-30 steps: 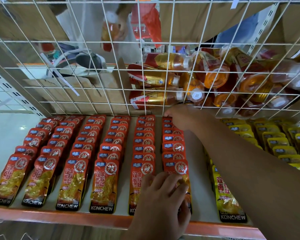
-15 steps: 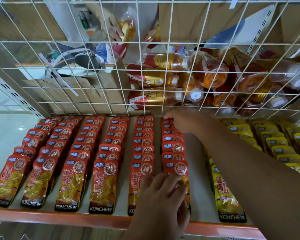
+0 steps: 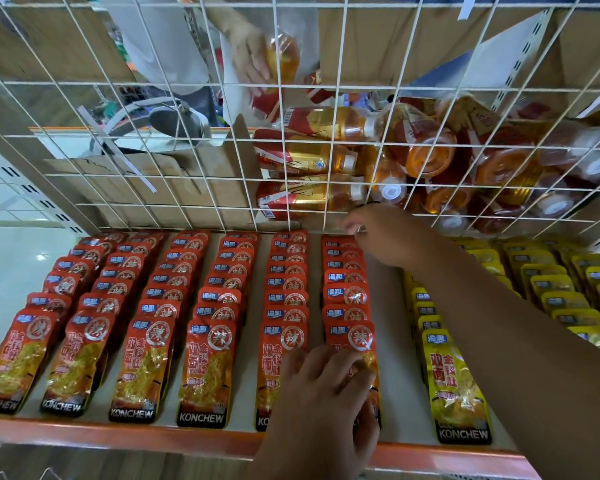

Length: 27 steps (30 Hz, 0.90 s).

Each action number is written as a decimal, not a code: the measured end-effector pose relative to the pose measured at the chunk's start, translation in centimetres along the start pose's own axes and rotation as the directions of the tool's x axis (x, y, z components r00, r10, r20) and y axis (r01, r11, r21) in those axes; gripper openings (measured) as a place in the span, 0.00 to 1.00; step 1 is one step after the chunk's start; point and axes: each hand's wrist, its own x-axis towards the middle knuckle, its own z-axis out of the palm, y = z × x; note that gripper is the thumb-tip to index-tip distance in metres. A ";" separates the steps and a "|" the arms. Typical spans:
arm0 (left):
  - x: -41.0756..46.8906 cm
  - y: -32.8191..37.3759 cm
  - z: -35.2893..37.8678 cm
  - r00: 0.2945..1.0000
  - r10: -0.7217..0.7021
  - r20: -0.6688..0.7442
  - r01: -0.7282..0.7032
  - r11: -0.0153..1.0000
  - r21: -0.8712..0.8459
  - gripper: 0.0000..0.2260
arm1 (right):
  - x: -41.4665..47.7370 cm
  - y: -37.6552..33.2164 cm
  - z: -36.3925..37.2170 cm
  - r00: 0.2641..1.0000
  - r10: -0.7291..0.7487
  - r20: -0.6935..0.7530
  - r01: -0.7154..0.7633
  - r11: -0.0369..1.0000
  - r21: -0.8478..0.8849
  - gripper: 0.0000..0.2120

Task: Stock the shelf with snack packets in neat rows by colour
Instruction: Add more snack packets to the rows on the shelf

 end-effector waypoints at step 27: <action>-0.2 0.1 -0.2 1.000 0.005 0.018 -0.005 1.000 0.000 0.14 | -2.7 -1.7 1.0 0.999 -0.042 0.034 0.044 0.997 -0.059 0.11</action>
